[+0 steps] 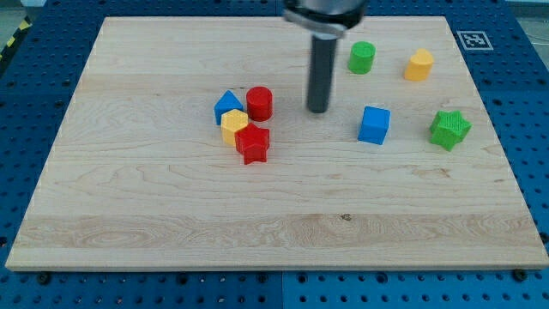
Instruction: Move the blue triangle right to the red star
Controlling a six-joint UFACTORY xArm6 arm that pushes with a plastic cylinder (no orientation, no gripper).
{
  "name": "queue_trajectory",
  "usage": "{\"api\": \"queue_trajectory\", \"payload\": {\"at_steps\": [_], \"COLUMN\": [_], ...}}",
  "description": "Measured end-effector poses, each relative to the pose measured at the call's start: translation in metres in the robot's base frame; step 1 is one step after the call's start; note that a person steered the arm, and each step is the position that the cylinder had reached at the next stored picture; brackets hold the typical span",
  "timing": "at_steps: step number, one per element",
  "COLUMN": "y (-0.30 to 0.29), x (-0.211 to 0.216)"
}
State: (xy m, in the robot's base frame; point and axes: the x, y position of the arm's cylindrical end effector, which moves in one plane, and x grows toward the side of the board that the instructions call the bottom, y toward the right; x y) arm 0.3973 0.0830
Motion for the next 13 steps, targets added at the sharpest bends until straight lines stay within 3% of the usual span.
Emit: {"api": "queue_trajectory", "payload": {"at_steps": [2, 4, 8, 9, 11, 13], "y": [0.102, 0.057, -0.018, -0.021, 0.03, 0.013], "x": [0.001, 0.033, 0.046, 0.047, 0.07, 0.079]}}
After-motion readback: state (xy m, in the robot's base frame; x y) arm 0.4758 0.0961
